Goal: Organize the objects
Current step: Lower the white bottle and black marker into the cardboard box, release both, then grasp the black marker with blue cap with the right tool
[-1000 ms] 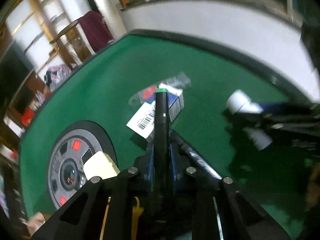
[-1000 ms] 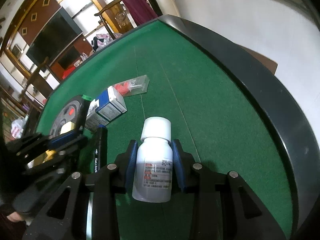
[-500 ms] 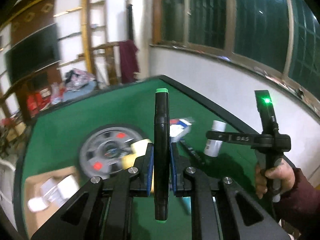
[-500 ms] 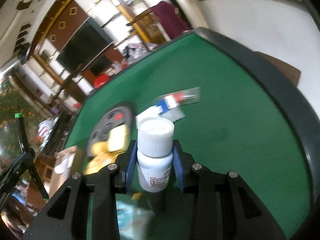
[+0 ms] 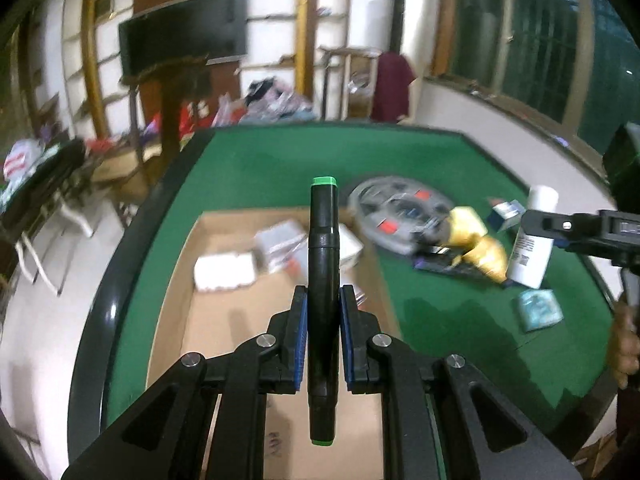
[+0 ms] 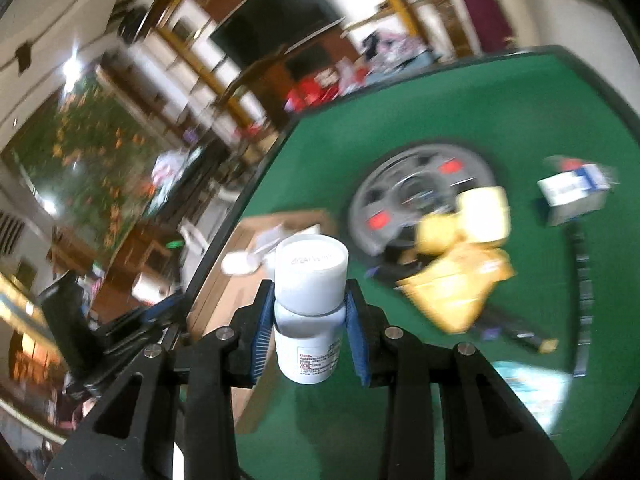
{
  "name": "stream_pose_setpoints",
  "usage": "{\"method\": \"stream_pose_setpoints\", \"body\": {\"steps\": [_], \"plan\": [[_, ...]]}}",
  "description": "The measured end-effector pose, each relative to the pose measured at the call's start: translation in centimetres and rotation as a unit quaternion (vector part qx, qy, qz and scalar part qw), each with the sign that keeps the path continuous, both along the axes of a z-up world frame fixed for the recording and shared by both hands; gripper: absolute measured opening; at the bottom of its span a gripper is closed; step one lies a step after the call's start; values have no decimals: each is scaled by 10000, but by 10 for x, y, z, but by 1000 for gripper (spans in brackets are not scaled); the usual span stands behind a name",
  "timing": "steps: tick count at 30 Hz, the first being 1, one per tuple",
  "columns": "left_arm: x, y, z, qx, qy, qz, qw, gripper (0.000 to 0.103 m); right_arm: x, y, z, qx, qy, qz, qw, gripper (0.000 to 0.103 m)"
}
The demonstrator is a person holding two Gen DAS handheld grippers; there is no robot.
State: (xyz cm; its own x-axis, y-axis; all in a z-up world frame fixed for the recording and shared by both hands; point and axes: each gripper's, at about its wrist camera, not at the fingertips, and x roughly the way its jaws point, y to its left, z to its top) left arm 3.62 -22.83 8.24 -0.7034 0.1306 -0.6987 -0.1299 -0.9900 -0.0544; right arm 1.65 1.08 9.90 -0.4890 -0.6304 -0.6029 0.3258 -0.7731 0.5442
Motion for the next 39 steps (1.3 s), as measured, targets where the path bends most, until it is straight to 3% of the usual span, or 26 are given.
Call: {"method": "stream_pose_setpoints", "body": {"steps": [9,16,24,32,35,39], "plan": [[-37,-32,-58,97,-874,434,9952,12,-20,-113,-46,646,-497,850,9930,32],[-52,-58,-75,194,-1251,708,9894,11,-45,-156,-75,924,-813,981,9875,32],[-51,-78,-69,816,-1158,861,9862,13,-68,-169,-82,1117,-895,918,9854,32],[-38,-98,-47,1114,-842,1111,9840,43,-77,-160,-80,856,-966,791,9885,33],[-30,-96,-34,1124,-645,1195,9843,48,-73,-151,-63,677,-825,738,9915,33],[-19,-82,-16,1010,-438,1098,9878,54,-55,-113,-23,866,-181,541,9946,40]]}}
